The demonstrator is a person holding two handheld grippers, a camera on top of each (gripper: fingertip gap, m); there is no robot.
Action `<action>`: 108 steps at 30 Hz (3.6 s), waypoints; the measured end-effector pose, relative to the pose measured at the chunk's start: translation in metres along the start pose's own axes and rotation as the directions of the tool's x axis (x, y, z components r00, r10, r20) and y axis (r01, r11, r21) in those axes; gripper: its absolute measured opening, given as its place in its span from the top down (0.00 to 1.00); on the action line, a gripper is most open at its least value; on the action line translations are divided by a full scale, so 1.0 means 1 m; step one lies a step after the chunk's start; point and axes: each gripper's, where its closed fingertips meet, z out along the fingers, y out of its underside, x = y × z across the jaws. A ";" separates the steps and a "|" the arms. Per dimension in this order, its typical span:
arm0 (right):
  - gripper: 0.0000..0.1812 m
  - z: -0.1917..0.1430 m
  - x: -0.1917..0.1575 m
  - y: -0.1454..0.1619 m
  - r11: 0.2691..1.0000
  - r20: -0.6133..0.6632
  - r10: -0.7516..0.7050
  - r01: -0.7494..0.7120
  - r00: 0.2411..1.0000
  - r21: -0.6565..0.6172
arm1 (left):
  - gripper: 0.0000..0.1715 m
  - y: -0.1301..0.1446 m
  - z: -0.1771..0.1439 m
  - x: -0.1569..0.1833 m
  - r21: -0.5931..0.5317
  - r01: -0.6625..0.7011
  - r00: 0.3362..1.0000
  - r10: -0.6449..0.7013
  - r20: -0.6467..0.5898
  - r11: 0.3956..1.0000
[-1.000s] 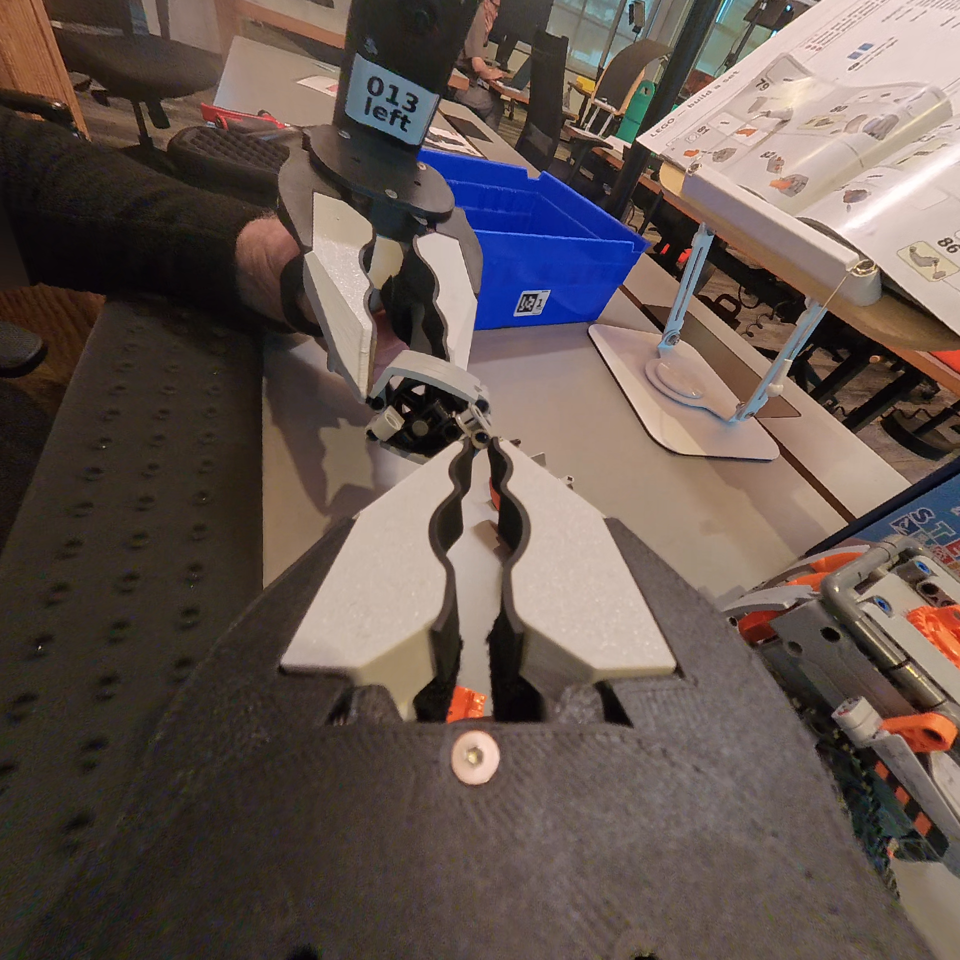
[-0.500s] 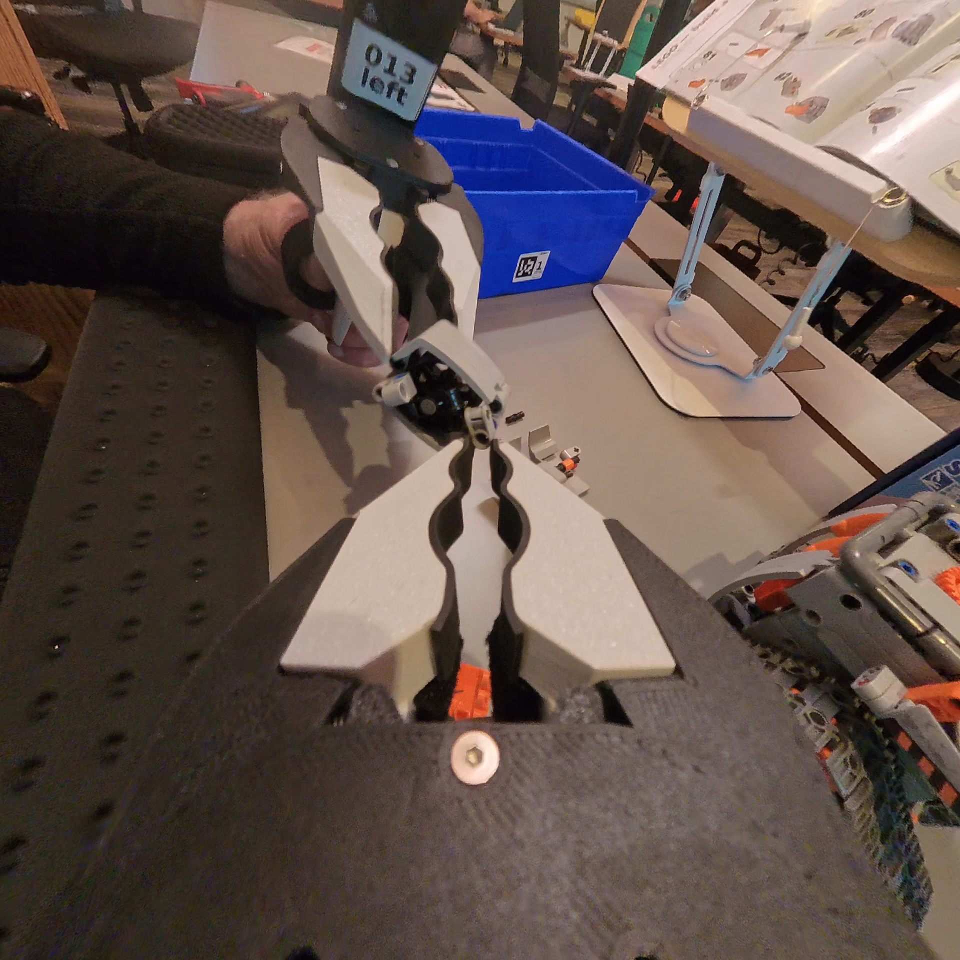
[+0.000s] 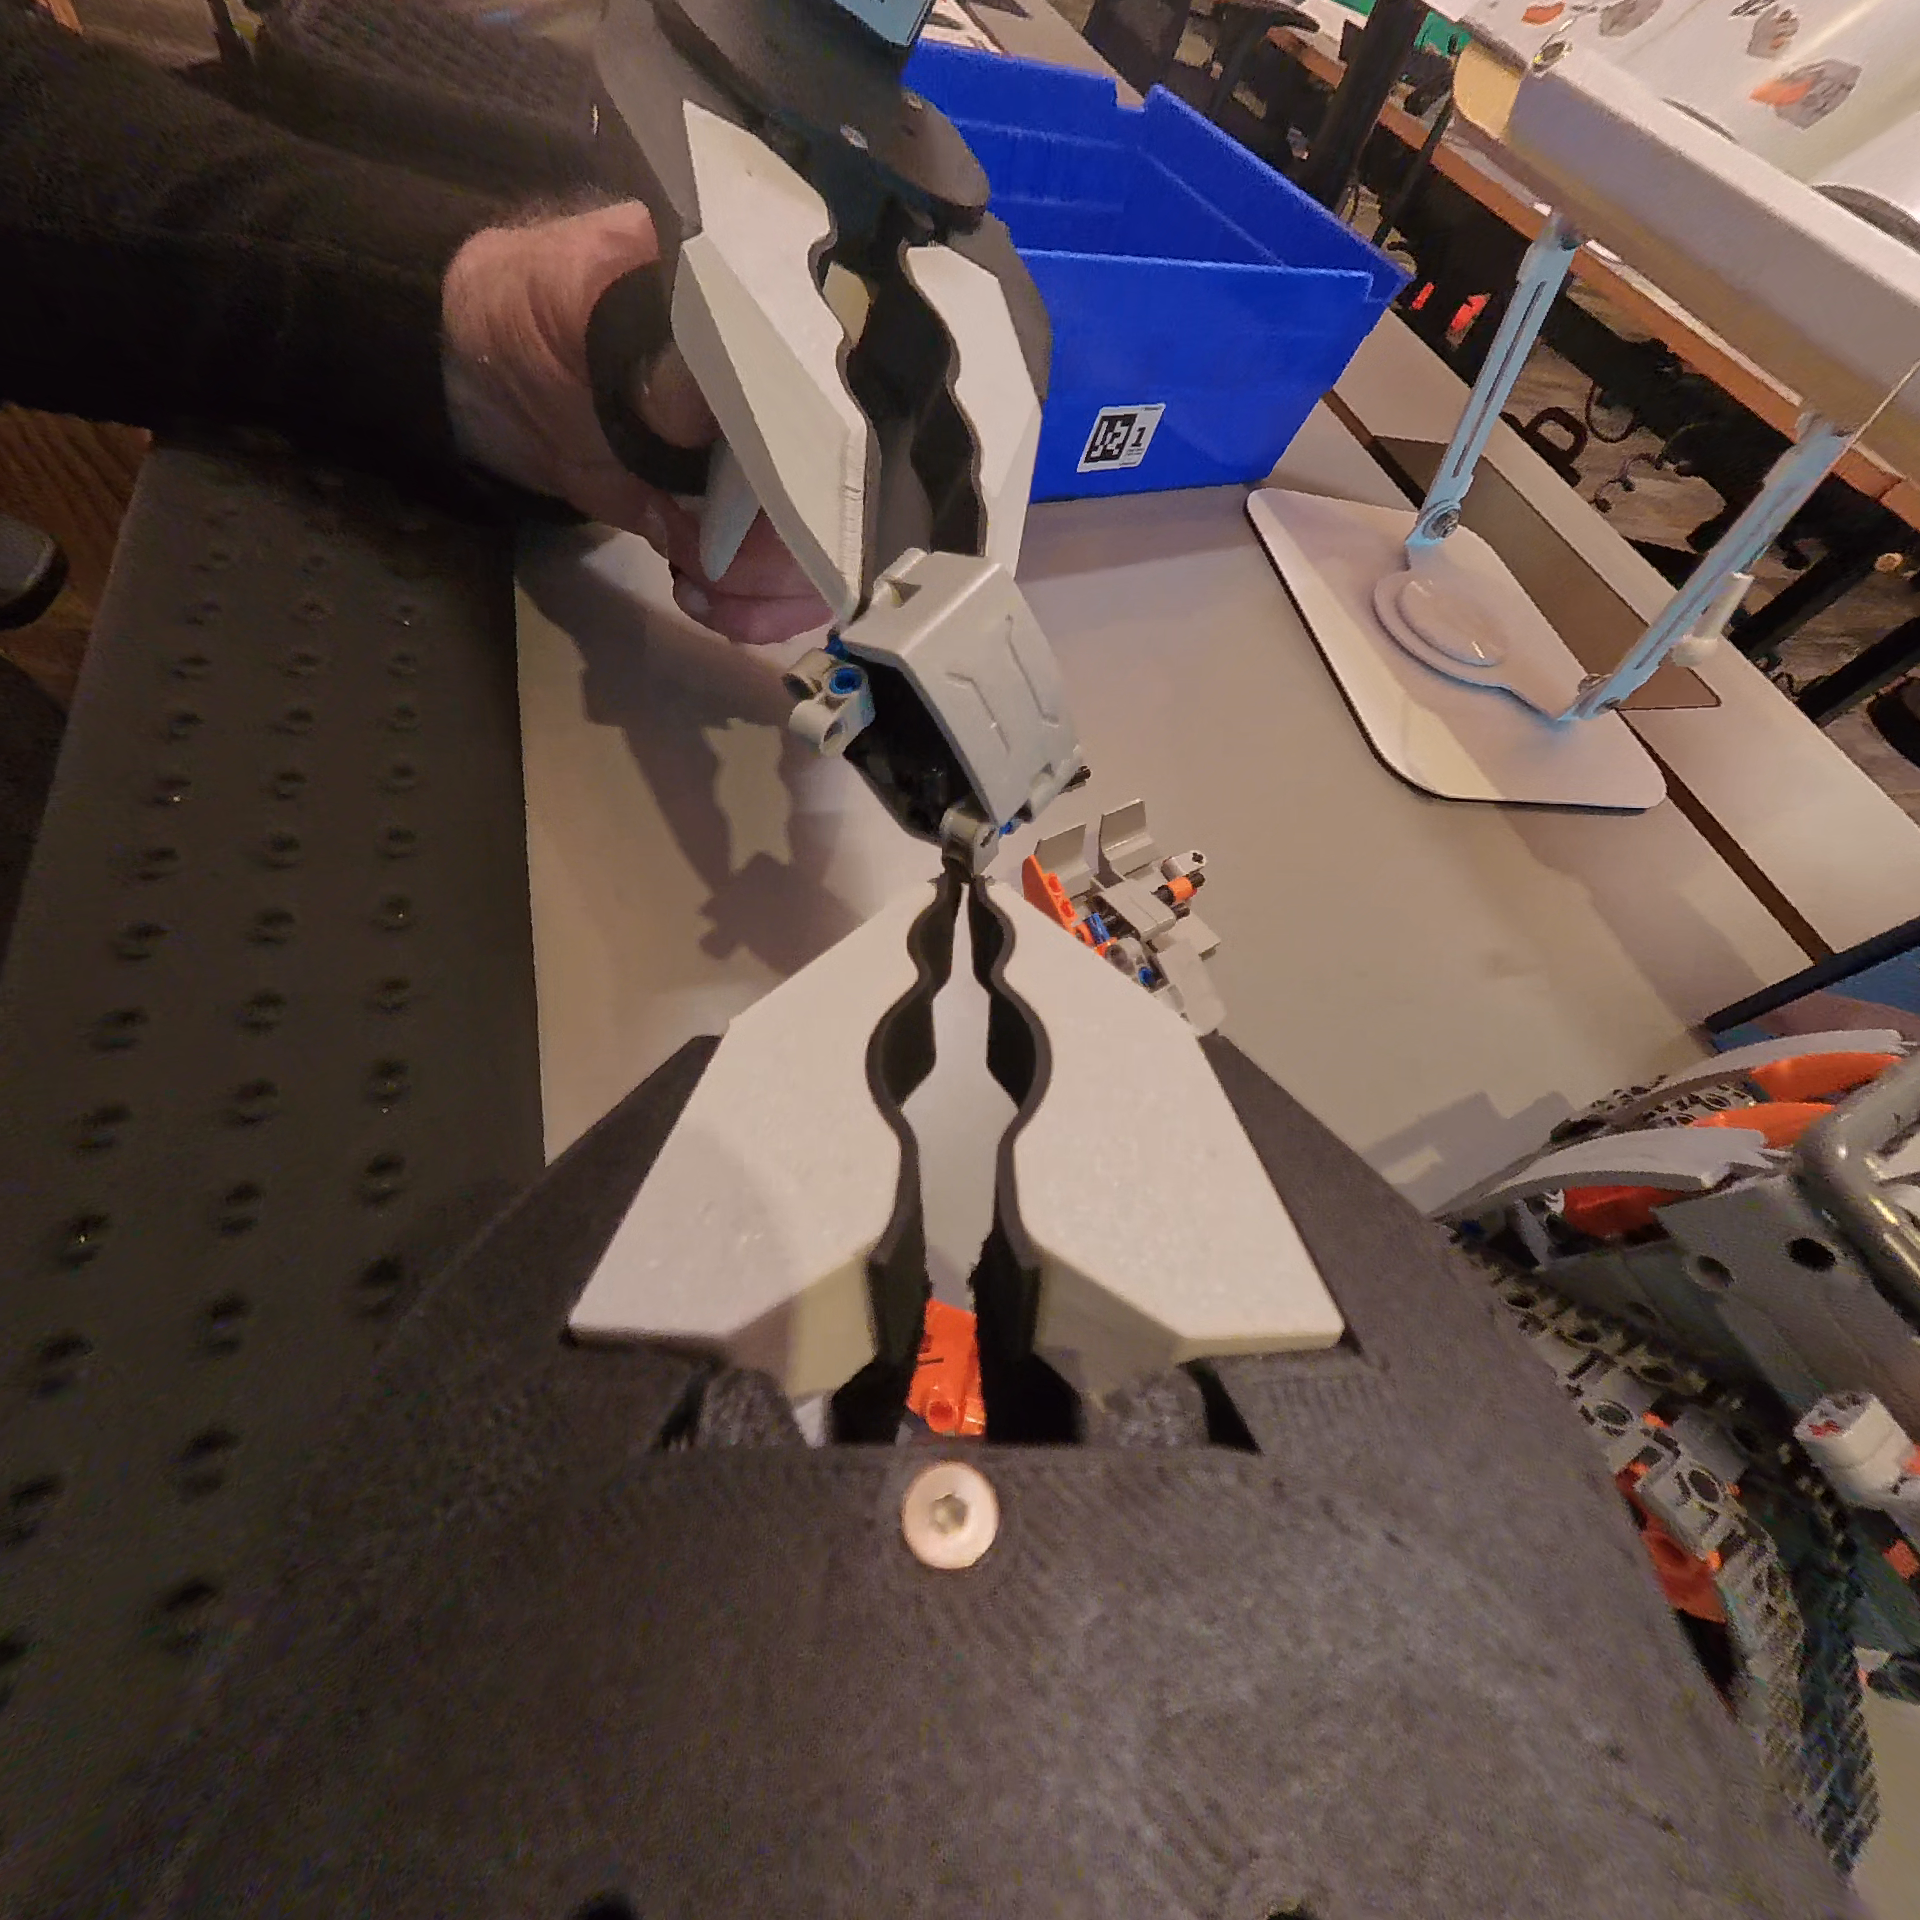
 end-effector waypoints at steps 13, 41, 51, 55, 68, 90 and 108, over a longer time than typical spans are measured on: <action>0.93 0.008 -0.010 0.015 0.993 0.028 -0.069 0.071 0.997 -0.096 | 0.93 0.003 -0.001 -0.002 -0.020 -0.012 1.000 0.013 0.019 1.000; 0.91 -0.009 -0.008 -0.027 0.975 -0.062 -0.177 0.183 0.982 0.127 | 0.93 0.015 0.007 0.007 -0.091 0.009 0.999 -0.012 -0.035 0.996; 0.96 -0.008 -0.004 -0.026 0.980 -0.072 -0.153 0.161 0.986 0.120 | 0.92 0.010 0.007 0.005 -0.063 0.012 0.999 -0.014 -0.029 0.998; 0.96 -0.010 -0.004 -0.030 0.980 -0.050 -0.115 0.122 0.992 0.155 | 0.91 0.007 0.006 0.008 -0.042 -0.018 0.999 0.016 -0.036 0.999; 0.98 -0.014 0.016 -0.029 0.983 -0.086 0.022 -0.006 0.996 0.181 | 0.75 0.016 0.013 -0.002 -0.144 -0.214 0.967 0.230 0.109 0.966; 0.98 -0.008 0.013 -0.037 0.977 -0.198 -0.099 0.133 0.975 0.166 | 0.83 0.020 0.011 -0.022 -0.308 -0.373 0.835 0.461 0.301 0.875; 0.98 -0.007 0.006 -0.027 0.990 -0.058 0.009 0.000 0.998 0.141 | 0.85 0.032 0.014 -0.017 -0.378 -0.377 0.847 0.480 0.230 0.846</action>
